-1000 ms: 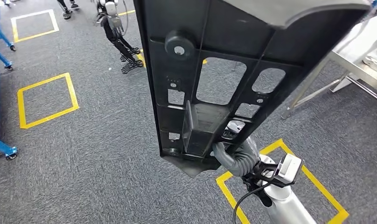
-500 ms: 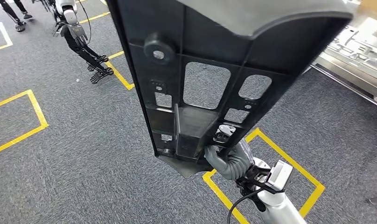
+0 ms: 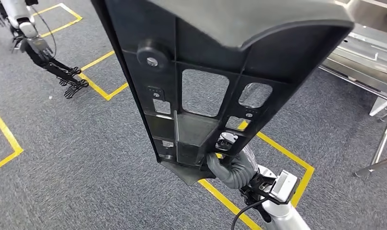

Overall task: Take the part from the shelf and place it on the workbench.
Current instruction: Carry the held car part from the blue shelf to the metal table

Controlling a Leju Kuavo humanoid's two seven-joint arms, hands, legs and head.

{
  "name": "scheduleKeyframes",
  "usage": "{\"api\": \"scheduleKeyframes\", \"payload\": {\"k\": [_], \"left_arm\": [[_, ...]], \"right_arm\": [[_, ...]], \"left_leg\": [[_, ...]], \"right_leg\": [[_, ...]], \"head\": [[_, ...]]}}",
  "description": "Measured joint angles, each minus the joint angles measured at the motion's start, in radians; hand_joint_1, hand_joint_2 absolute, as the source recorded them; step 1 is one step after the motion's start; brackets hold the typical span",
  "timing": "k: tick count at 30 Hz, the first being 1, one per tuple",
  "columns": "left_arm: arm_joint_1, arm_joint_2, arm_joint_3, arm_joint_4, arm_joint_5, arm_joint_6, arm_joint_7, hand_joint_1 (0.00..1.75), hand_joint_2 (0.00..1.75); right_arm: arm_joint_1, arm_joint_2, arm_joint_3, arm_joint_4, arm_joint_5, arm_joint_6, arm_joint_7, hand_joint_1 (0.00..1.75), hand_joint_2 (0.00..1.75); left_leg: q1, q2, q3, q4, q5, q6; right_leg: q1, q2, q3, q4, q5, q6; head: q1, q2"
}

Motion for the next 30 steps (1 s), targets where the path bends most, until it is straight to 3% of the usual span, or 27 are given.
{"api": "scheduleKeyframes", "payload": {"k": [1, 3, 5, 6, 7, 8, 10, 12, 14, 15, 17, 18, 20, 21, 22, 23, 25, 27, 29, 30], "left_arm": [[-0.001, -0.001, 0.0, 0.0, -0.002, 0.0, 0.002, 0.0, 1.75], [0.001, -0.002, 0.0, 0.0, -0.008, -0.002, 0.003, 0.0, 1.75], [0.006, -0.003, 0.0, 0.0, -0.014, -0.006, 0.003, 0.0, 1.75], [0.007, -0.003, 0.0, 0.0, -0.016, -0.008, 0.003, 0.0, 1.75], [0.008, -0.003, 0.0, 0.0, -0.017, -0.01, 0.003, 0.0, 1.75], [0.008, -0.003, 0.0, 0.0, -0.018, -0.01, 0.003, 0.0, 1.75], [0.007, -0.002, 0.001, 0.0, -0.018, -0.008, 0.002, 0.0, 1.75], [0.007, -0.002, 0.003, 0.0, -0.015, -0.004, 0.002, 0.0, 1.75], [0.005, -0.003, 0.005, 0.0, -0.012, -0.002, 0.002, 0.0, 1.75], [0.002, -0.004, 0.005, 0.0, -0.012, -0.001, 0.002, 0.0, 1.75], [0.0, -0.005, 0.006, 0.0, -0.011, -0.001, 0.002, 0.0, 1.75], [0.001, -0.005, 0.006, 0.0, -0.011, 0.0, 0.002, 0.0, 1.75], [0.005, -0.005, 0.006, 0.0, -0.011, 0.0, 0.002, 0.0, 1.75], [0.006, -0.005, 0.007, 0.0, -0.011, 0.0, 0.002, 0.0, 1.75], [0.006, -0.005, 0.008, 0.0, -0.011, 0.001, 0.002, 0.0, 1.75], [0.005, -0.006, 0.009, 0.0, -0.011, 0.002, 0.002, 0.0, 1.75], [0.003, -0.008, 0.012, 0.0, -0.011, 0.003, 0.002, 0.0, 1.75], [0.003, -0.011, 0.016, 0.0, -0.01, 0.004, 0.002, 0.0, 1.75], [0.003, -0.011, 0.02, 0.0, -0.009, 0.004, 0.003, 0.0, 1.75], [0.001, -0.012, 0.021, 0.0, -0.008, 0.002, 0.003, 0.0, 1.75]], "right_arm": [[-0.002, 0.001, 0.001, -0.003, 0.001, -0.004, 0.001, 1.75, 1.75], [-0.006, 0.004, 0.002, -0.007, 0.0, -0.011, 0.005, 1.75, 1.75], [-0.006, 0.005, 0.002, -0.007, -0.006, -0.016, 0.009, 1.75, 1.75], [-0.004, 0.005, 0.001, -0.007, -0.01, -0.018, 0.01, 1.75, 1.75], [-0.003, 0.004, 0.0, -0.007, -0.013, -0.02, 0.011, 1.75, 1.75], [-0.003, 0.004, -0.001, -0.007, -0.016, -0.019, 0.011, 1.75, 1.75], [-0.003, 0.004, -0.003, -0.007, -0.02, -0.017, 0.011, 1.75, 1.75], [-0.004, 0.005, -0.005, -0.006, -0.022, -0.012, 0.01, 1.75, 1.75], [-0.004, 0.005, -0.007, -0.006, -0.024, -0.009, 0.01, 1.75, 1.75], [-0.004, 0.005, -0.008, -0.006, -0.025, -0.008, 0.01, 1.75, 1.75], [-0.008, 0.005, -0.009, -0.005, -0.025, -0.007, 0.01, 1.75, 1.75], [-0.009, 0.005, -0.009, -0.005, -0.026, -0.007, 0.01, 1.75, 1.75], [-0.009, 0.005, -0.009, -0.002, -0.027, -0.006, 0.01, 1.75, 1.75], [-0.008, 0.005, -0.009, 0.0, -0.027, -0.006, 0.01, 1.75, 1.75], [-0.008, 0.005, -0.01, 0.001, -0.028, -0.006, 0.01, 1.75, 1.75], [-0.008, 0.005, -0.01, 0.002, -0.028, -0.006, 0.01, 1.75, 1.75], [-0.008, 0.005, -0.01, 0.002, -0.027, -0.005, 0.01, 1.75, 1.75], [-0.007, 0.006, -0.01, -0.001, -0.021, -0.003, 0.007, 1.75, 1.75], [-0.002, 0.006, -0.009, -0.01, -0.011, -0.002, 0.006, 1.75, 1.75], [0.001, 0.007, -0.009, -0.016, -0.005, -0.004, 0.009, 1.75, 1.75]], "left_leg": [[0.002, -0.022, -0.009, 0.027, -0.019, -0.004], [0.006, -0.075, -0.06, 0.143, -0.082, -0.01], [0.007, -0.093, -0.123, 0.268, -0.126, -0.013], [0.007, -0.095, -0.137, 0.288, -0.121, -0.014], [0.009, -0.097, -0.131, 0.266, -0.094, -0.014], [0.011, -0.104, -0.107, 0.207, -0.054, -0.014], [0.018, -0.144, -0.049, 0.071, 0.008, -0.011], [0.018, -0.172, -0.025, 0.013, 0.019, -0.004], [0.017, -0.157, -0.024, 0.008, 0.021, 0.008], [0.017, -0.146, -0.023, 0.003, 0.024, 0.016], [0.018, -0.122, -0.02, -0.006, 0.029, 0.03], [0.014, -0.11, -0.02, -0.007, 0.029, 0.034], [0.009, -0.083, -0.021, -0.007, 0.027, 0.039], [0.008, -0.069, -0.021, -0.006, 0.026, 0.04], [0.006, -0.056, -0.02, -0.006, 0.025, 0.04], [0.005, -0.045, -0.019, -0.005, 0.024, 0.039], [0.001, -0.024, -0.013, -0.004, 0.019, 0.034], [-0.002, -0.004, -0.009, -0.003, 0.014, 0.026], [-0.004, 0.017, -0.004, -0.005, 0.011, 0.016], [-0.003, 0.017, -0.002, -0.003, 0.006, 0.011]], "right_leg": [[-0.003, 0.01, 0.003, -0.003, 0.002, -0.005], [-0.006, 0.032, 0.006, -0.006, 0.004, -0.013], [-0.006, 0.059, 0.006, -0.005, 0.004, -0.015], [-0.006, 0.073, 0.007, -0.004, 0.004, -0.014], [-0.007, 0.088, 0.008, -0.003, 0.003, -0.013], [-0.008, 0.102, 0.01, 0.0, 0.002, -0.011], [-0.008, 0.129, 0.008, 0.007, -0.003, -0.003], [-0.01, 0.152, -0.001, 0.013, -0.001, 0.01], [-0.013, 0.172, -0.009, 0.012, 0.003, 0.023], [-0.013, 0.162, -0.013, 0.017, -0.001, 0.028], [-0.01, 0.109, -0.042, 0.076, -0.037, 0.036], [-0.009, 0.074, -0.071, 0.138, -0.068, 0.039], [-0.011, 0.046, -0.134, 0.266, -0.118, 0.043], [-0.012, 0.041, -0.148, 0.296, -0.121, 0.043], [-0.013, 0.038, -0.142, 0.283, -0.105, 0.042], [-0.012, 0.03, -0.114, 0.231, -0.075, 0.039], [-0.004, -0.014, -0.036, 0.087, -0.02, 0.026], [0.008, -0.046, 0.002, 0.011, -0.004, 0.012], [0.01, -0.03, 0.0, 0.004, -0.003, 0.005], [0.007, -0.018, 0.001, -0.001, 0.0, 0.001]], "head": [[-0.001, 0.0], [-0.004, 0.0], [-0.006, 0.0], [-0.006, 0.0], [-0.006, 0.0], [-0.006, 0.0], [-0.006, 0.0], [-0.006, 0.0], [-0.006, 0.0], [-0.005, 0.0], [0.001, 0.0], [0.004, 0.0], [0.006, 0.0], [0.007, 0.0], [0.007, 0.0], [0.007, 0.0], [0.006, 0.0], [0.005, 0.0], [0.004, 0.0], [0.004, 0.0]]}}
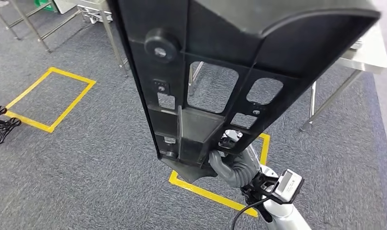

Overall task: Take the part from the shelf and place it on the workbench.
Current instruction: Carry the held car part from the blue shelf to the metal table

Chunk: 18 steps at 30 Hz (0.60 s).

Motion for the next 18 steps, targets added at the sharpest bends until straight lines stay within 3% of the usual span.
{"api": "scheduleKeyframes", "payload": {"k": [2, 4, 6, 7, 9, 11, 13, 15, 16, 18], "left_arm": [[-0.002, -0.001, 0.001, 0.0, -0.002, -0.007, 0.001, 0.0, 1.75], [-0.002, -0.003, 0.001, 0.0, -0.006, -0.012, 0.002, 0.0, 1.75], [0.0, -0.003, 0.001, 0.0, -0.01, -0.015, 0.001, 0.0, 1.75], [-0.001, -0.003, 0.001, 0.0, -0.012, -0.016, -0.001, 0.0, 1.75], [-0.002, -0.003, 0.001, 0.0, -0.014, -0.019, -0.006, 0.0, 1.75], [-0.003, -0.003, 0.001, 0.0, -0.014, -0.021, -0.011, 0.0, 1.75], [-0.003, -0.004, 0.001, 0.0, -0.013, -0.022, -0.013, 0.0, 1.75], [-0.005, -0.004, 0.002, 0.0, -0.014, -0.024, -0.012, 0.0, 1.75], [-0.006, -0.004, 0.002, 0.0, -0.015, -0.027, -0.011, 0.0, 1.75], [-0.007, -0.004, 0.002, 0.0, -0.019, -0.031, -0.01, 0.0, 1.75]], "right_arm": [[0.003, 0.003, 0.001, -0.012, 0.009, -0.003, 0.01, 1.75, 1.75], [0.002, 0.007, 0.001, -0.018, 0.013, -0.006, 0.021, 1.75, 1.75], [0.003, 0.008, 0.0, -0.018, 0.01, -0.003, 0.031, 1.75, 1.75], [0.003, 0.008, -0.001, -0.018, 0.007, 0.0, 0.034, 1.75, 1.75], [0.001, 0.008, -0.006, -0.017, -0.001, 0.007, 0.037, 1.75, 1.75], [-0.002, 0.009, -0.012, -0.013, -0.007, 0.016, 0.032, 1.75, 1.75], [-0.004, 0.009, -0.015, -0.006, -0.009, 0.022, 0.025, 1.75, 1.75], [-0.005, 0.009, -0.016, 0.002, -0.009, 0.024, 0.02, 1.75, 1.75], [-0.005, 0.009, -0.016, 0.005, -0.009, 0.025, 0.019, 1.75, 1.75], [-0.01, 0.009, -0.017, 0.01, -0.009, 0.026, 0.02, 1.75, 1.75]], "left_leg": [[0.004, -0.043, -0.017, 0.049, -0.035, -0.009], [0.008, -0.097, -0.073, 0.174, -0.1, -0.016], [0.01, -0.11, -0.126, 0.279, -0.133, -0.02], [0.011, -0.112, -0.131, 0.284, -0.12, -0.021], [0.017, -0.128, -0.088, 0.177, -0.047, -0.023], [0.025, -0.176, -0.036, 0.058, 0.001, -0.021], [0.025, -0.2, -0.023, 0.023, 0.001, -0.012], [0.023, -0.182, -0.022, 0.019, 0.005, 0.002], [0.023, -0.174, -0.021, 0.015, 0.008, 0.009], [0.024, -0.157, -0.018, 0.007, 0.011, 0.021]], "right_leg": [[-0.009, 0.024, 0.005, -0.01, 0.007, -0.008], [-0.012, 0.048, 0.008, -0.012, 0.009, -0.013], [-0.013, 0.075, 0.008, -0.01, 0.008, -0.015], [-0.013, 0.09, 0.008, -0.008, 0.008, -0.014], [-0.015, 0.119, 0.009, 0.001, 0.004, -0.009], [-0.015, 0.144, 0.002, 0.013, -0.001, 0.001], [-0.017, 0.166, -0.009, 0.019, 0.0, 0.014], [-0.022, 0.18, -0.015, 0.018, 0.004, 0.026], [-0.021, 0.167, -0.019, 0.024, 0.0, 0.031], [-0.019, 0.111, -0.051, 0.089, -0.04, 0.038]], "head": [[-0.001, 0.0], [-0.005, 0.0], [-0.008, 0.0], [-0.008, 0.0], [-0.008, 0.0], [-0.007, 0.0], [-0.008, 0.0], [-0.009, 0.0], [-0.008, 0.0], [-0.002, 0.0]]}}
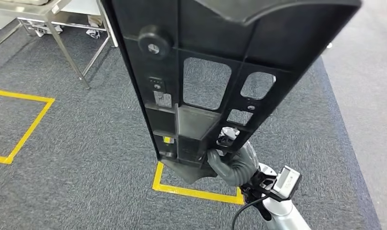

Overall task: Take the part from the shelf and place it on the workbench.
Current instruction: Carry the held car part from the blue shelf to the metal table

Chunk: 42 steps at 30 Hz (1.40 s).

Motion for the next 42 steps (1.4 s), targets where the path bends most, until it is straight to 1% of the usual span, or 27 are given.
{"api": "scheduleKeyframes", "payload": {"k": [1, 2, 3, 4, 5, 7, 8, 10, 14, 16, 18, 19, 20, 22, 23, 24, 25, 29, 31, 33, 34, 35, 36, 38, 39, 40, 42], "left_arm": [[0.001, 0.0, 0.0, 0.0, -0.001, -0.002, 0.0, 0.0, 1.75], [0.003, 0.0, 0.0, 0.0, -0.002, -0.003, 0.0, 0.0, 1.75], [0.005, 0.001, 0.0, 0.0, -0.003, -0.004, 0.0, 0.0, 1.75], [0.006, 0.001, 0.0, 0.0, -0.004, -0.006, 0.0, 0.0, 1.75], [0.007, 0.001, 0.0, 0.0, -0.006, -0.008, 0.0, 0.0, 1.75], [0.005, 0.001, 0.0, 0.0, -0.012, -0.012, 0.0, 0.0, 1.75], [0.003, 0.001, 0.0, 0.0, -0.016, -0.015, 0.0, 0.0, 1.75], [0.002, 0.0, 0.0, 0.0, -0.022, -0.018, 0.0, 0.0, 1.75], [-0.002, 0.002, -0.001, 0.0, -0.029, -0.02, -0.002, 0.0, 1.75], [-0.003, 0.002, -0.001, 0.0, -0.033, -0.021, -0.004, 0.0, 1.75], [0.0, 0.004, -0.002, 0.0, -0.034, -0.021, -0.005, 0.0, 1.75], [0.002, 0.004, -0.002, 0.0, -0.035, -0.021, -0.006, 0.0, 1.75], [0.003, 0.004, -0.002, 0.0, -0.035, -0.021, -0.006, 0.0, 1.75], [0.003, 0.005, -0.002, 0.0, -0.037, -0.021, -0.007, 0.0, 1.75], [0.003, 0.006, -0.002, 0.0, -0.038, -0.021, -0.007, 0.0, 1.75], [0.002, 0.006, -0.002, 0.0, -0.039, -0.02, -0.008, 0.0, 1.75], [0.001, 0.007, -0.002, 0.0, -0.039, -0.02, -0.008, 0.0, 1.75], [0.002, 0.009, -0.002, 0.0, -0.041, -0.018, -0.008, 0.0, 1.75], [0.001, 0.009, -0.002, 0.0, -0.041, -0.018, -0.008, 0.0, 1.75], [0.0, 0.009, -0.002, 0.0, -0.042, -0.019, -0.008, 0.0, 1.75], [0.001, 0.009, -0.002, 0.0, -0.042, -0.019, -0.008, 0.0, 1.75], [0.002, 0.009, -0.002, 0.0, -0.042, -0.019, -0.008, 0.0, 1.75], [0.004, 0.009, -0.002, 0.0, -0.043, -0.019, -0.008, 0.0, 1.75], [0.005, 0.009, -0.002, 0.0, -0.043, -0.019, -0.007, 0.0, 1.75], [0.004, 0.009, -0.002, 0.0, -0.043, -0.019, -0.008, 0.0, 1.75], [0.003, 0.009, -0.002, 0.0, -0.043, -0.018, -0.007, 0.0, 1.75], [0.003, 0.009, -0.002, 0.0, -0.043, -0.017, -0.007, 0.0, 1.75]], "right_arm": [[-0.002, 0.0, 0.0, 0.003, -0.001, 0.001, 0.0, 1.75, 1.75], [-0.003, 0.0, -0.001, 0.007, -0.002, 0.002, 0.0, 1.75, 1.75], [-0.002, 0.0, -0.001, 0.01, -0.002, 0.004, 0.0, 1.75, 1.75], [-0.001, 0.0, -0.002, 0.012, -0.003, 0.006, 0.0, 1.75, 1.75], [0.0, 0.0, -0.003, 0.013, -0.003, 0.007, 0.001, 1.75, 1.75], [0.0, 0.0, -0.008, 0.014, -0.001, 0.009, 0.002, 1.75, 1.75], [-0.001, 0.0, -0.01, 0.014, 0.0, 0.009, 0.002, 1.75, 1.75], [-0.002, 0.0, -0.014, 0.014, 0.002, 0.009, 0.003, 1.75, 1.75], [-0.003, 0.0, -0.021, 0.013, 0.005, 0.008, 0.005, 1.75, 1.75], [-0.004, 0.002, -0.022, 0.013, 0.008, 0.008, 0.005, 1.75, 1.75], [-0.002, 0.002, -0.022, 0.014, 0.011, 0.008, 0.006, 1.75, 1.75], [0.0, 0.002, -0.022, 0.014, 0.013, 0.008, 0.006, 1.75, 1.75], [0.0, 0.002, -0.022, 0.015, 0.015, 0.008, 0.006, 1.75, 1.75], [0.001, 0.003, -0.022, 0.015, 0.018, 0.008, 0.006, 1.75, 1.75], [0.0, 0.003, -0.022, 0.015, 0.019, 0.007, 0.006, 1.75, 1.75], [-0.001, 0.003, -0.022, 0.015, 0.02, 0.007, 0.006, 1.75, 1.75], [-0.001, 0.004, -0.022, 0.016, 0.021, 0.006, 0.006, 1.75, 1.75], [-0.002, 0.006, -0.023, 0.015, 0.022, 0.001, 0.006, 1.75, 1.75], [-0.004, 0.006, -0.023, 0.013, 0.023, -0.001, 0.006, 1.75, 1.75], [-0.001, 0.006, -0.023, 0.013, 0.023, -0.003, 0.006, 1.75, 1.75], [0.003, 0.006, -0.023, 0.013, 0.023, -0.004, 0.006, 1.75, 1.75], [0.006, 0.006, -0.023, 0.013, 0.023, -0.005, 0.006, 1.75, 1.75], [0.009, 0.006, -0.023, 0.013, 0.024, -0.005, 0.006, 1.75, 1.75], [0.013, 0.006, -0.024, 0.011, 0.027, -0.007, 0.004, 1.75, 1.75], [0.015, 0.006, -0.025, 0.009, 0.03, -0.008, 0.002, 1.75, 1.75], [0.019, 0.006, -0.027, 0.004, 0.034, -0.01, -0.002, 1.75, 1.75], [0.033, 0.007, -0.031, -0.008, 0.043, -0.018, -0.013, 1.75, 1.75]], "left_leg": [[-0.003, 0.008, 0.0, -0.001, 0.0, 0.004], [-0.005, 0.016, -0.001, -0.001, -0.001, 0.006], [-0.007, 0.024, -0.001, 0.0, -0.003, 0.007], [-0.009, 0.03, 0.0, 0.0, -0.004, 0.008], [-0.009, 0.034, 0.001, 0.0, -0.005, 0.007], [-0.011, 0.039, 0.007, 0.0, -0.008, 0.004], [-0.012, 0.041, 0.008, 0.0, -0.01, 0.002], [-0.014, 0.044, 0.009, 0.0, -0.013, -0.007], [-0.014, 0.046, 0.009, 0.013, -0.028, -0.028], [-0.013, 0.044, -0.036, 0.108, -0.07, -0.034], [-0.012, 0.044, -0.114, 0.242, -0.114, -0.038], [-0.012, 0.044, -0.141, 0.277, -0.113, -0.04], [-0.012, 0.044, -0.151, 0.276, -0.091, -0.041], [-0.01, 0.044, -0.112, 0.162, -0.007, -0.039], [-0.011, 0.043, -0.084, 0.101, 0.023, -0.036], [-0.012, 0.041, -0.061, 0.05, 0.036, -0.031], [-0.014, 0.039, -0.049, 0.025, 0.035, -0.025], [-0.012, 0.036, -0.029, 0.006, 0.015, 0.0], [-0.009, 0.036, -0.01, -0.003, 0.008, 0.008], [-0.01, 0.036, 0.004, -0.005, -0.003, 0.011], [-0.01, 0.036, 0.012, -0.005, -0.01, 0.011], [-0.009, 0.036, 0.021, -0.005, -0.018, 0.009], [-0.009, 0.036, 0.033, -0.005, -0.027, 0.007], [-0.009, 0.036, 0.058, -0.006, -0.045, 0.001], [-0.009, 0.036, 0.066, -0.007, -0.053, -0.003], [-0.01, 0.036, 0.072, -0.009, -0.06, -0.01], [-0.011, 0.038, 0.08, -0.01, -0.065, -0.023]], "right_leg": [[0.001, -0.03, -0.031, 0.064, -0.032, 0.003], [0.0, -0.045, -0.066, 0.135, -0.062, 0.005], [-0.001, -0.052, -0.093, 0.19, -0.08, 0.006], [-0.002, -0.055, -0.104, 0.214, -0.079, 0.006], [-0.001, -0.056, -0.093, 0.195, -0.059, 0.004], [0.002, -0.059, -0.023, 0.062, 0.007, -0.007], [0.005, -0.062, 0.012, -0.006, 0.028, -0.014], [0.013, -0.067, 0.046, -0.073, 0.036, -0.023], [0.007, -0.062, 0.064, -0.095, 0.034, -0.04], [0.006, -0.062, 0.079, -0.105, 0.031, -0.05], [0.008, -0.061, 0.087, -0.104, 0.021, -0.057], [0.009, -0.059, 0.092, -0.102, 0.015, -0.057], [0.009, -0.057, 0.098, -0.099, 0.008, -0.057], [0.008, -0.053, 0.116, -0.093, -0.01, -0.052], [0.01, -0.051, 0.124, -0.09, -0.019, -0.048], [0.011, -0.05, 0.129, -0.087, -0.026, -0.044], [0.012, -0.048, 0.13, -0.087, -0.031, -0.038], [0.012, -0.048, 0.124, -0.06, -0.036, -0.02], [0.009, -0.051, 0.077, 0.024, -0.06, -0.01], [0.004, -0.052, -0.01, 0.15, -0.099, -0.001], [0.002, -0.052, -0.05, 0.193, -0.107, 0.002], [0.0, -0.053, -0.07, 0.198, -0.095, 0.002], [-0.002, -0.054, -0.074, 0.173, -0.066, 0.002], [-0.002, -0.06, -0.041, 0.048, 0.028, -0.003], [0.001, -0.064, -0.026, -0.006, 0.052, -0.007], [0.005, -0.067, -0.017, -0.045, 0.071, -0.014], [0.011, -0.067, -0.013, -0.062, 0.064, -0.028]], "head": [[0.003, 0.0], [0.006, 0.0], [0.005, 0.0], [0.006, 0.0], [0.006, 0.0], [0.006, 0.0], [0.005, 0.0], [0.004, 0.0], [0.002, 0.0], [-0.001, 0.0], [-0.002, 0.0], [-0.003, 0.0], [-0.003, 0.0], [-0.004, 0.0], [-0.003, 0.0], [-0.004, 0.0], [-0.004, 0.0], [-0.001, 0.0], [0.004, 0.0], [0.007, 0.0], [0.007, 0.0], [0.007, 0.0], [0.008, 0.0], [0.008, 0.0], [0.007, 0.0], [0.006, 0.0], [0.004, 0.0]]}}
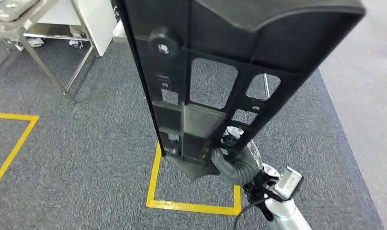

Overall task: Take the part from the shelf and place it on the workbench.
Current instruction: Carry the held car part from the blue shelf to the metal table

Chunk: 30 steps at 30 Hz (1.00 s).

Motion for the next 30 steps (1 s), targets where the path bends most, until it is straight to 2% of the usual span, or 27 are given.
{"api": "scheduleKeyframes", "payload": {"k": [2, 3, 5, 7, 8, 9, 10, 12, 13, 14, 16, 18, 20, 22, 23, 24, 25, 27, 28, 29, 30], "left_arm": [[0.0, 0.001, 0.001, 0.0, 0.003, 0.002, 0.003, 0.0, 1.75], [0.0, 0.001, 0.001, 0.0, 0.005, 0.003, 0.004, 0.0, 1.75], [-0.001, 0.002, 0.001, 0.0, 0.007, 0.007, 0.007, 0.0, 1.75], [0.003, 0.002, 0.002, 0.0, 0.007, 0.012, 0.007, 0.0, 1.75], [0.005, 0.002, 0.002, 0.0, 0.006, 0.012, 0.007, 0.0, 1.75], [0.007, 0.002, 0.002, 0.0, 0.003, 0.013, 0.007, 0.0, 1.75], [0.008, 0.002, 0.002, 0.0, 0.0, 0.011, 0.007, 0.0, 1.75], [0.008, 0.004, 0.001, 0.0, -0.008, 0.005, 0.006, 0.0, 1.75], [0.008, 0.005, 0.001, 0.0, -0.011, 0.002, 0.005, 0.0, 1.75], [0.009, 0.006, 0.001, 0.0, -0.013, 0.0, 0.005, 0.0, 1.75], [0.009, 0.007, 0.001, 0.0, -0.014, -0.001, 0.004, 0.0, 1.75], [0.009, 0.008, 0.001, 0.0, -0.016, -0.002, 0.004, 0.0, 1.75], [0.005, 0.007, 0.001, 0.0, -0.016, -0.002, 0.005, 0.0, 1.75], [0.004, 0.007, 0.001, 0.0, -0.016, -0.001, 0.007, 0.0, 1.75], [0.004, 0.007, 0.001, 0.0, -0.016, 0.0, 0.007, 0.0, 1.75], [0.005, 0.007, 0.001, 0.0, -0.016, 0.0, 0.008, 0.0, 1.75], [0.006, 0.007, 0.002, 0.0, -0.015, 0.001, 0.009, 0.0, 1.75], [0.006, 0.007, 0.002, 0.0, -0.013, 0.003, 0.011, 0.0, 1.75], [0.005, 0.007, 0.002, 0.0, -0.013, 0.005, 0.012, 0.0, 1.75], [0.005, 0.007, 0.002, 0.0, -0.012, 0.006, 0.013, 0.0, 1.75], [0.004, 0.007, 0.002, 0.0, -0.012, 0.008, 0.014, 0.0, 1.75]], "right_arm": [[0.015, 0.0, -0.003, -0.016, 0.008, -0.008, -0.012, 1.75, 1.75], [0.02, 0.001, -0.005, -0.024, 0.011, -0.009, -0.016, 1.75, 1.75], [0.025, 0.002, -0.007, -0.034, 0.015, -0.007, -0.02, 1.75, 1.75], [0.029, 0.003, -0.008, -0.039, 0.018, -0.005, -0.016, 1.75, 1.75], [0.031, 0.004, -0.008, -0.04, 0.022, -0.004, -0.011, 1.75, 1.75], [0.033, 0.004, -0.008, -0.042, 0.026, -0.004, -0.004, 1.75, 1.75], [0.035, 0.006, -0.008, -0.046, 0.032, -0.005, 0.005, 1.75, 1.75], [0.04, 0.009, -0.007, -0.055, 0.042, -0.007, 0.022, 1.75, 1.75], [0.043, 0.011, -0.007, -0.06, 0.045, -0.008, 0.028, 1.75, 1.75], [0.045, 0.012, -0.007, -0.063, 0.047, -0.009, 0.031, 1.75, 1.75], [0.05, 0.012, -0.008, -0.068, 0.049, -0.01, 0.034, 1.75, 1.75], [0.052, 0.012, -0.009, -0.074, 0.049, -0.01, 0.035, 1.75, 1.75], [0.052, 0.012, -0.009, -0.077, 0.049, -0.009, 0.034, 1.75, 1.75], [0.055, 0.012, -0.01, -0.078, 0.049, -0.009, 0.034, 1.75, 1.75], [0.057, 0.012, -0.01, -0.078, 0.049, -0.009, 0.035, 1.75, 1.75], [0.059, 0.012, -0.01, -0.078, 0.049, -0.009, 0.035, 1.75, 1.75], [0.059, 0.012, -0.01, -0.078, 0.049, -0.008, 0.035, 1.75, 1.75], [0.059, 0.012, -0.01, -0.077, 0.049, -0.006, 0.036, 1.75, 1.75], [0.058, 0.012, -0.009, -0.076, 0.049, -0.005, 0.036, 1.75, 1.75], [0.058, 0.012, -0.009, -0.074, 0.049, -0.004, 0.036, 1.75, 1.75], [0.059, 0.012, -0.009, -0.073, 0.049, -0.003, 0.036, 1.75, 1.75]], "left_leg": [[0.0, 0.002, -0.001, 0.023, 0.0, -0.01], [0.001, 0.002, -0.017, 0.058, -0.002, -0.013], [0.003, 0.001, -0.09, 0.182, -0.033, -0.016], [0.003, 0.001, -0.173, 0.291, -0.089, -0.017], [0.003, 0.001, -0.199, 0.309, -0.101, -0.017], [0.002, 0.001, -0.209, 0.295, -0.093, -0.015], [0.001, 0.001, -0.203, 0.247, -0.057, -0.01], [-0.006, 0.001, -0.17, 0.115, 0.047, 0.005], [-0.01, 0.001, -0.157, 0.065, 0.081, 0.011], [-0.015, 0.0, -0.15, 0.038, 0.101, 0.017], [-0.019, -0.002, -0.14, 0.022, 0.101, 0.027], [-0.016, -0.003, -0.12, 0.008, 0.102, 0.038], [-0.011, -0.003, -0.103, -0.003, 0.098, 0.045], [-0.009, -0.003, -0.092, -0.005, 0.089, 0.046], [-0.008, -0.003, -0.087, -0.005, 0.084, 0.044], [-0.006, -0.004, -0.08, -0.005, 0.077, 0.042], [-0.004, -0.004, -0.07, -0.005, 0.07, 0.038], [0.0, -0.005, -0.051, -0.004, 0.054, 0.028], [0.0, -0.005, -0.045, -0.003, 0.047, 0.021], [0.001, -0.005, -0.042, -0.003, 0.041, 0.014], [0.0, -0.004, -0.039, 0.0, 0.038, 0.006]], "right_leg": [[-0.003, 0.004, 0.017, -0.006, -0.002, -0.013], [-0.004, 0.005, 0.029, -0.01, -0.007, -0.02], [-0.003, 0.006, 0.049, -0.016, -0.018, -0.03], [0.001, 0.01, 0.065, -0.016, -0.032, -0.035], [0.003, 0.012, 0.075, -0.016, -0.04, -0.036], [0.006, 0.015, 0.086, -0.016, -0.049, -0.036], [0.008, 0.016, 0.099, -0.016, -0.057, -0.036], [0.011, 0.018, 0.122, -0.017, -0.075, -0.034], [0.012, 0.018, 0.128, -0.017, -0.082, -0.031], [0.011, 0.019, 0.131, -0.017, -0.087, -0.027], [0.01, 0.02, 0.133, -0.008, -0.086, -0.014], [0.008, 0.019, 0.125, 0.025, -0.091, -0.001], [0.003, 0.017, 0.078, 0.111, -0.127, 0.011], [-0.006, 0.017, -0.001, 0.227, -0.173, 0.021], [-0.012, 0.016, -0.032, 0.26, -0.18, 0.025], [-0.016, 0.014, -0.047, 0.261, -0.168, 0.028], [-0.02, 0.012, -0.043, 0.226, -0.135, 0.031], [-0.024, 0.007, 0.0, 0.091, -0.045, 0.031], [-0.022, 0.004, 0.019, 0.036, -0.025, 0.028], [-0.019, 0.002, 0.03, 0.003, -0.016, 0.024], [-0.016, 0.002, 0.032, -0.007, -0.022, 0.019]], "head": [[-0.001, 0.0], [-0.004, 0.0], [-0.007, 0.0], [-0.008, 0.0], [-0.009, 0.0], [-0.009, 0.0], [-0.009, 0.0], [-0.009, 0.0], [-0.01, 0.0], [-0.01, 0.0], [-0.01, 0.0], [-0.009, 0.0], [-0.005, 0.0], [-0.002, 0.0], [-0.002, 0.0], [-0.002, 0.0], [-0.002, 0.0], [-0.002, 0.0], [-0.001, 0.0], [-0.001, 0.0], [0.0, 0.0]]}}
